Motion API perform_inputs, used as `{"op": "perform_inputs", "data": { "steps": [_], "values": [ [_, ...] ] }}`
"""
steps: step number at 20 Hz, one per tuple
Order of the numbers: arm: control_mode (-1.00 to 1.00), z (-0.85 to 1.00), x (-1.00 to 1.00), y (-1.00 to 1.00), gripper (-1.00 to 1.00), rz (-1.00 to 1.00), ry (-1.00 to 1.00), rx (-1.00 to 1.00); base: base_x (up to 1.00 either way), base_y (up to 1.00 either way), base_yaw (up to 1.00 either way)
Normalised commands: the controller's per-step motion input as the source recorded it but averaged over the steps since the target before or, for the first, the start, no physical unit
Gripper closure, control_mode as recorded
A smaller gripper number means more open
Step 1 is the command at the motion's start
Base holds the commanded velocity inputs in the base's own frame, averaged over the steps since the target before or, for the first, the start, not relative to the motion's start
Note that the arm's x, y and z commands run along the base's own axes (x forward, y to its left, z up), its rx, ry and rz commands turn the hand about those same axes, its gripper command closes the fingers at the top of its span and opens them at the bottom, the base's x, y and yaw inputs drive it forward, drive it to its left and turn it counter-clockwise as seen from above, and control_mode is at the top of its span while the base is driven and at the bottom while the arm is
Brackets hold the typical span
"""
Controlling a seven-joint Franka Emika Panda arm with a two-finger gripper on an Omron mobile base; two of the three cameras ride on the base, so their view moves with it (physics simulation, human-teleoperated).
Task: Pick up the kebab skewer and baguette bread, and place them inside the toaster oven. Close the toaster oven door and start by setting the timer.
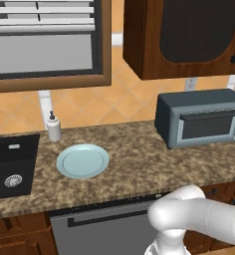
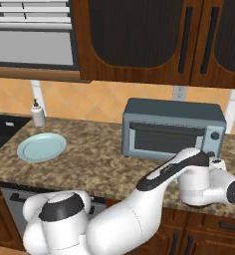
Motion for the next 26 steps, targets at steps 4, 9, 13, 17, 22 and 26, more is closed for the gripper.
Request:
{"op": "perform_inputs", "data": {
  "steps": [4,9,13,17,22,26],
  "values": [
    [-1.0,0.0,0.28,-0.05,-1.0,-0.13,-0.1,0.11,0.0,0.0,0.0],
    [-1.0,0.0,0.33,-0.06,-1.0,-0.14,-0.02,0.11,0.0,0.0,0.0],
    [-1.0,0.0,0.39,-0.26,-1.0,-0.17,-0.02,0.06,0.0,0.0,0.0],
    [-1.0,0.0,0.05,-0.29,-1.0,-0.17,-0.02,0.1,0.0,0.0,0.0],
    [-1.0,-0.01,-0.02,-0.21,-1.0,-0.24,0.0,0.21,0.0,0.0,0.0],
    [-1.0,0.0,0.0,-0.01,-1.0,-0.24,0.02,0.29,0.0,0.0,0.0]
  ]
}}
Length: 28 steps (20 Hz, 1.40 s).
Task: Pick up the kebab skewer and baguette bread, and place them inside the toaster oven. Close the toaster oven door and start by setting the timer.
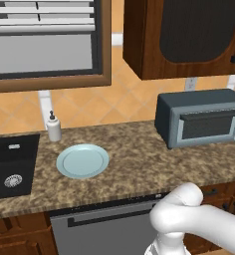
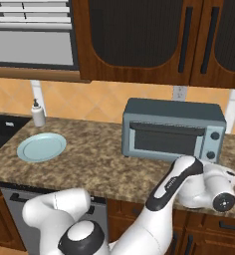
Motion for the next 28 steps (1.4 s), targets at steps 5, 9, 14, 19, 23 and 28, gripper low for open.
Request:
{"op": "perform_inputs", "data": {
  "steps": [5,9,14,19,23,28],
  "values": [
    [-1.0,0.0,-0.05,-0.25,-1.0,-0.03,0.0,0.42,0.0,0.0,0.0],
    [-1.0,0.0,0.0,-0.33,-1.0,0.03,0.07,0.48,0.0,0.0,0.0],
    [-1.0,0.0,0.02,-0.05,-1.0,0.02,0.02,0.38,0.0,0.0,0.0],
    [-1.0,0.0,0.03,0.07,-1.0,-0.05,0.0,0.26,0.0,0.0,0.0],
    [-1.0,0.0,0.08,0.25,-1.0,-0.1,0.0,0.27,0.0,0.0,0.0],
    [-1.0,-0.01,0.29,0.52,-1.0,-0.13,0.0,0.08,0.0,0.0,0.0]
  ]
}}
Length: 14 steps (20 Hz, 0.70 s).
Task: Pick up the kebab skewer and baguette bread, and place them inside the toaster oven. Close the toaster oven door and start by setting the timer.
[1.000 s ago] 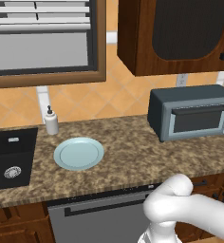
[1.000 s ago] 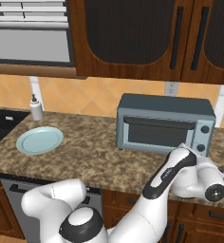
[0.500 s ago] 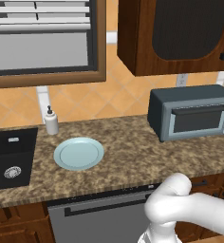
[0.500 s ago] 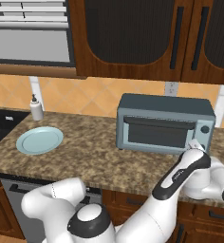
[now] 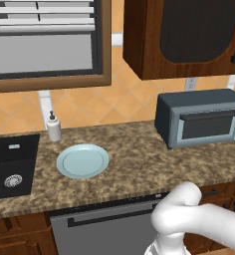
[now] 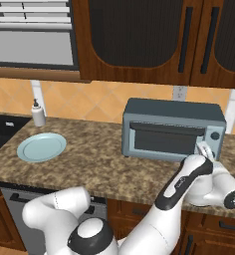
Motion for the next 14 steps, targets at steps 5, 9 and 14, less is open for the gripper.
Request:
{"op": "perform_inputs", "data": {
  "steps": [5,9,14],
  "values": [
    [-1.0,-0.06,0.2,0.22,-1.0,-0.08,0.0,0.0,0.0,0.0,0.0],
    [-1.0,-0.11,0.21,-0.11,-1.0,-0.07,0.0,0.0,0.0,0.0,0.0],
    [-1.0,-0.1,0.06,-0.41,-1.0,-0.11,0.03,0.0,0.0,0.0,0.0]
  ]
}}
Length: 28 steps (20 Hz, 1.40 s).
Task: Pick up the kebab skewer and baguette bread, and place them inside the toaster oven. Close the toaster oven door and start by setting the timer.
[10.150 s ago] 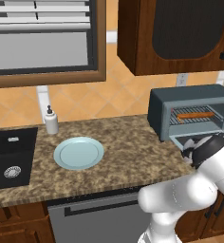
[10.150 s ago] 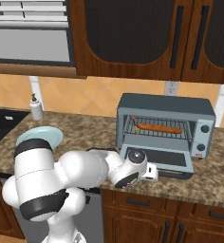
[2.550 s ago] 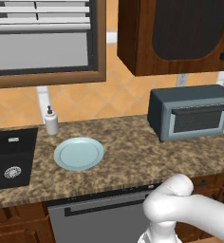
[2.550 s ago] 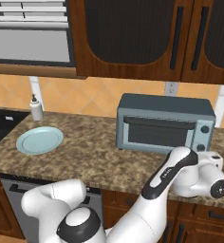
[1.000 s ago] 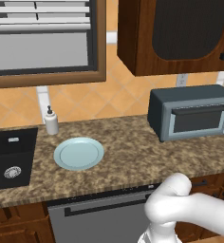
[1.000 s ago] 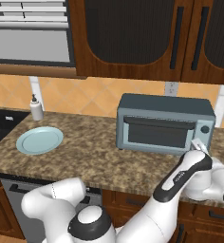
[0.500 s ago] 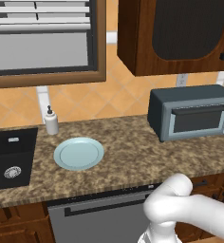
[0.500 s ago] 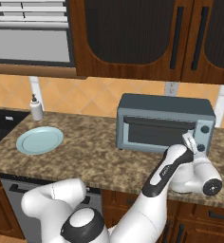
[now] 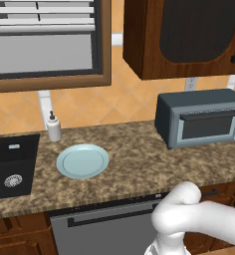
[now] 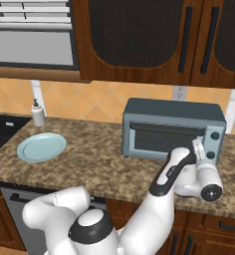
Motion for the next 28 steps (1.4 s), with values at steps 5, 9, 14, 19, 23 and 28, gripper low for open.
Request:
{"op": "perform_inputs", "data": {
  "steps": [5,9,14,19,23,28],
  "values": [
    [-1.0,0.0,0.0,-0.31,-1.0,-0.08,0.02,0.0,0.0,0.0,0.0],
    [-1.0,0.0,0.0,0.0,-1.0,0.0,0.07,0.0,0.0,0.0,0.0],
    [-1.0,-0.04,0.0,0.01,-1.0,0.0,0.03,0.0,0.0,0.0,0.0],
    [-1.0,-0.04,0.0,0.0,-1.0,0.0,0.0,0.0,0.0,0.0,0.0],
    [-1.0,-0.16,0.02,0.0,-1.0,0.0,0.0,0.01,0.0,0.0,0.0],
    [-1.0,-0.2,0.15,0.0,-1.0,0.0,0.0,0.01,0.0,0.0,0.0]
  ]
}}
